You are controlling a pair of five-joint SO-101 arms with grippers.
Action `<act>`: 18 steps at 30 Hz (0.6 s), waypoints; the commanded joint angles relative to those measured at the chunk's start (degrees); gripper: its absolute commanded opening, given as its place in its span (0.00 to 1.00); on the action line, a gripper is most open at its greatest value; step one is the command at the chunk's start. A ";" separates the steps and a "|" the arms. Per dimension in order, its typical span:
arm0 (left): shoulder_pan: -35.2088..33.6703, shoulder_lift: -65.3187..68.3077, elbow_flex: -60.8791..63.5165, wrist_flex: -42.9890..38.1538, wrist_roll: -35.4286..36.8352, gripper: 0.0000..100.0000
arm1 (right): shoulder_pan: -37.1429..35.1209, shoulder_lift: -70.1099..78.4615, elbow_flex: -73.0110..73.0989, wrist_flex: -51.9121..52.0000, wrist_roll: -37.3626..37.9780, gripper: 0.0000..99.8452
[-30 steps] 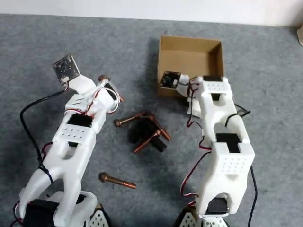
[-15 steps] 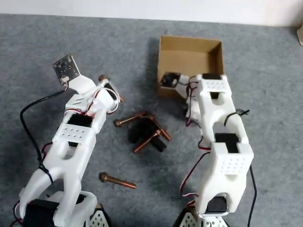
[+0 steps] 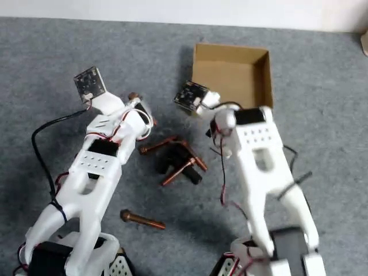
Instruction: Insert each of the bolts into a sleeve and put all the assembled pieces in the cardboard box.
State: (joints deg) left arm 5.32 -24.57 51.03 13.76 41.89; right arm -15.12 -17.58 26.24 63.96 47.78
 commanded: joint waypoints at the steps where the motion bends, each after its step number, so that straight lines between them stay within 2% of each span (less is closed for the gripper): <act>1: 1.10 -4.70 -2.95 1.23 -0.88 0.00 | -2.42 -12.70 11.47 -9.19 -7.47 0.00; 8: 2.86 -32.66 2.86 14.59 -0.88 0.00 | -3.56 -37.23 36.62 -28.62 -21.10 0.00; 13: 6.20 -50.07 10.68 15.03 -0.88 0.00 | -5.67 -50.95 48.92 -35.74 -24.70 0.00; 18: 10.59 -54.55 13.41 15.12 -1.14 0.00 | -10.07 -60.26 56.13 -37.93 -25.58 0.00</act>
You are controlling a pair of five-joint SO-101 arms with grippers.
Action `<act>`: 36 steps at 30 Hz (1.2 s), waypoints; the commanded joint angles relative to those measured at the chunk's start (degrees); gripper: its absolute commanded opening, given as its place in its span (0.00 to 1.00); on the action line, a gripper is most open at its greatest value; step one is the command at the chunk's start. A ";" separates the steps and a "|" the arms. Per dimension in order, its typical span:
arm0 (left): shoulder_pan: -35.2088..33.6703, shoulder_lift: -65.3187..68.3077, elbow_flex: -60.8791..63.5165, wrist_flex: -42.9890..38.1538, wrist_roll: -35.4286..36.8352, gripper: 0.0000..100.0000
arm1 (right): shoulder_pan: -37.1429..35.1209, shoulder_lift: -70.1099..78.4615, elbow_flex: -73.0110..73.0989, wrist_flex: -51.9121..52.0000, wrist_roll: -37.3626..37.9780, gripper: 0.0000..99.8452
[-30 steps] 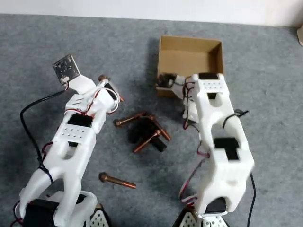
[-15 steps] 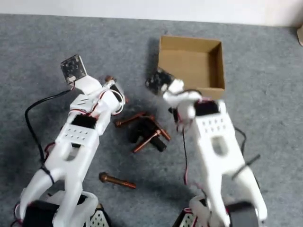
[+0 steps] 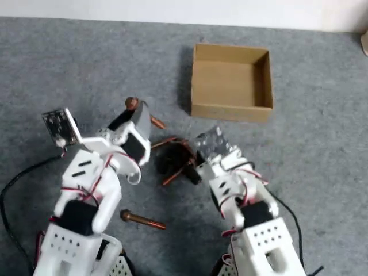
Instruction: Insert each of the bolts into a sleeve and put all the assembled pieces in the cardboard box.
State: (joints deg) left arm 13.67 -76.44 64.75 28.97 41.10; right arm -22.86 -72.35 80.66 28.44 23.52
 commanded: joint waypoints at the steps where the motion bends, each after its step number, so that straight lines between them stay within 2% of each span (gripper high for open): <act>1: 2.51 -2.24 -0.31 -0.09 -0.35 0.00 | -2.95 -7.08 2.77 -2.42 -2.90 0.00; 3: 2.68 -0.66 -0.40 -0.09 -0.35 0.00 | -3.47 -10.33 4.79 -2.42 -5.63 0.00; 7: 2.95 4.18 -0.57 -0.35 -0.35 0.00 | -3.47 -18.15 9.36 -2.68 -6.51 0.00; 11: 7.69 10.07 -0.66 -2.29 -2.90 0.00 | -3.30 -27.74 15.08 -2.15 -6.51 0.00; 14: 9.71 13.41 -0.66 -3.60 -2.90 0.00 | -3.38 -33.45 16.66 1.89 -6.51 0.00; 20: 9.98 14.11 -0.75 -4.04 -2.90 0.00 | -3.65 -32.31 16.92 2.51 -6.24 0.00; 25: 9.45 14.11 -6.55 -3.60 -3.16 0.00 | -4.26 -32.75 17.27 2.51 -6.15 0.00; 31: 11.74 14.11 -10.86 -0.62 -3.43 0.00 | -6.20 -32.66 17.36 2.59 -6.15 0.00; 36: 13.67 14.11 -14.02 4.92 -5.89 0.00 | -6.20 -32.57 17.45 2.59 -6.15 0.00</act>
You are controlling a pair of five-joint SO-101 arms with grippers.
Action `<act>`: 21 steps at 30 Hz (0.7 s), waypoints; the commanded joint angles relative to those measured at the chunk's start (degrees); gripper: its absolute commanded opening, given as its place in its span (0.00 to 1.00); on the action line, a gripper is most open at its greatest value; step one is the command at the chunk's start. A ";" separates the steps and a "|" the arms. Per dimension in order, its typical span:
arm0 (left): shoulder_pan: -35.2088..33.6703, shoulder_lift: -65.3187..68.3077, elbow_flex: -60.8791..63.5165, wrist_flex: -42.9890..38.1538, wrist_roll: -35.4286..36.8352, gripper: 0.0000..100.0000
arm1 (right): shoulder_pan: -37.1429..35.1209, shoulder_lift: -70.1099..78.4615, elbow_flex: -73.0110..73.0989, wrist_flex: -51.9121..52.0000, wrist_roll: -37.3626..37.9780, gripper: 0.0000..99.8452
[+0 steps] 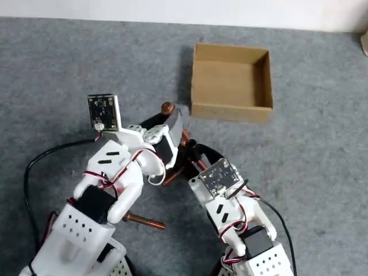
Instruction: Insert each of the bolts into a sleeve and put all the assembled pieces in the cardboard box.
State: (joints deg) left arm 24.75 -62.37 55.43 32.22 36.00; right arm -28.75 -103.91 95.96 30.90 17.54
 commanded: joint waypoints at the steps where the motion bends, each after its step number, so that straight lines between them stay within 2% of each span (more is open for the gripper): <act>1: 2.95 0.04 -5.14 2.02 -0.79 0.00 | -0.31 -1.10 2.95 0.04 -0.18 0.00; 13: 6.64 0.31 -1.54 1.76 -0.97 0.00 | -0.04 -1.27 6.11 -2.15 -0.09 0.00; 21: 4.70 0.40 0.04 1.76 -1.23 0.00 | 0.04 -1.19 6.11 -2.07 -0.09 0.00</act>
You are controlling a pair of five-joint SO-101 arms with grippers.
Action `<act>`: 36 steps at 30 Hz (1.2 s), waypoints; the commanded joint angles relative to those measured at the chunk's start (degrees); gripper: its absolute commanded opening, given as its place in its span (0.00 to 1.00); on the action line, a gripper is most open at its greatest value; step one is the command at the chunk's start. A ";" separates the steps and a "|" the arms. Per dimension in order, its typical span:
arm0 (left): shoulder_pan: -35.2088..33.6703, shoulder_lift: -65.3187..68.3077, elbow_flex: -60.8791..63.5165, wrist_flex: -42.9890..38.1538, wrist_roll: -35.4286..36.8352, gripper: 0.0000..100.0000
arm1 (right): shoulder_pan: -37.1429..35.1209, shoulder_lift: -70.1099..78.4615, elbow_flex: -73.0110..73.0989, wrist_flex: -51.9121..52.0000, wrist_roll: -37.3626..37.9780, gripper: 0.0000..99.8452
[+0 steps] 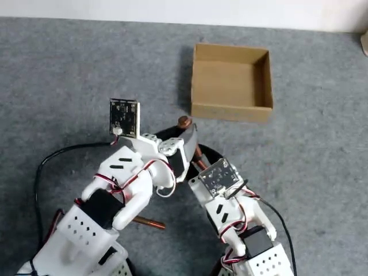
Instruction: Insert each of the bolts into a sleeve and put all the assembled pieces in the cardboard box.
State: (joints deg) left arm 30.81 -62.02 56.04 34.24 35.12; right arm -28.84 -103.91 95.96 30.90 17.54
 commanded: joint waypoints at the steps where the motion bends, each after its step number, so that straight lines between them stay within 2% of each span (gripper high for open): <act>1: -2.07 -0.22 -0.75 -0.35 -0.35 0.00 | 0.13 -1.19 6.11 -2.07 -0.09 0.00; 17: -4.97 0.04 -5.85 -1.14 -0.35 0.00 | -0.04 -1.19 6.20 -2.07 -0.09 0.00; 20: -5.32 0.13 -5.93 -1.14 -2.64 0.00 | 0.04 -1.19 6.11 -2.07 -0.09 0.00; 36: -7.69 -0.04 -5.93 -1.49 -3.08 0.00 | 0.04 -1.19 6.11 -2.07 -0.09 0.00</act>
State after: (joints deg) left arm 23.34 -61.85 53.67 34.24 32.40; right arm -28.75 -103.91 95.96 30.46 17.54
